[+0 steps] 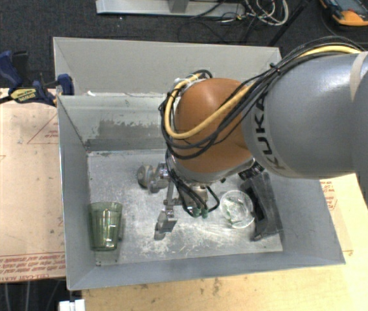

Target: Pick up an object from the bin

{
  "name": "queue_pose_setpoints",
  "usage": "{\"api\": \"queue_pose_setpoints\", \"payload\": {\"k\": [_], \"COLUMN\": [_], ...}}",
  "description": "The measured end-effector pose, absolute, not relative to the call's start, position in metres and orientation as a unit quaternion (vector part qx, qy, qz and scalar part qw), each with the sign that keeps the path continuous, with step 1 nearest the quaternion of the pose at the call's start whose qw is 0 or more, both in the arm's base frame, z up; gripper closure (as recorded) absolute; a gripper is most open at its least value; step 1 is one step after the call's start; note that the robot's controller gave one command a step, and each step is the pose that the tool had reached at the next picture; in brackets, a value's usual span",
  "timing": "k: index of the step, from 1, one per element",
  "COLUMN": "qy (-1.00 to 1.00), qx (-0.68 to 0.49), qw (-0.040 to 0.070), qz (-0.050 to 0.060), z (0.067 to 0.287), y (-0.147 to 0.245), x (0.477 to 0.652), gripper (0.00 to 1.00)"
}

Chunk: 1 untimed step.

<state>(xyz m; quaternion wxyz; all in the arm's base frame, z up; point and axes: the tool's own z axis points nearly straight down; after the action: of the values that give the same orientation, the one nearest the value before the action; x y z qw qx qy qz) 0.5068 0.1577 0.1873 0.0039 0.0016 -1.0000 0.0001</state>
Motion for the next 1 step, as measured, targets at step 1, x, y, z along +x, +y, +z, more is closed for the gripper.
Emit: {"api": "queue_pose_setpoints", "payload": {"k": [1], "qy": [-1.0], "qx": [0.0], "qw": [0.0], "qz": [-0.001], "z": [0.1912], "y": [0.1569], "x": [0.5088], "gripper": [0.0]}}
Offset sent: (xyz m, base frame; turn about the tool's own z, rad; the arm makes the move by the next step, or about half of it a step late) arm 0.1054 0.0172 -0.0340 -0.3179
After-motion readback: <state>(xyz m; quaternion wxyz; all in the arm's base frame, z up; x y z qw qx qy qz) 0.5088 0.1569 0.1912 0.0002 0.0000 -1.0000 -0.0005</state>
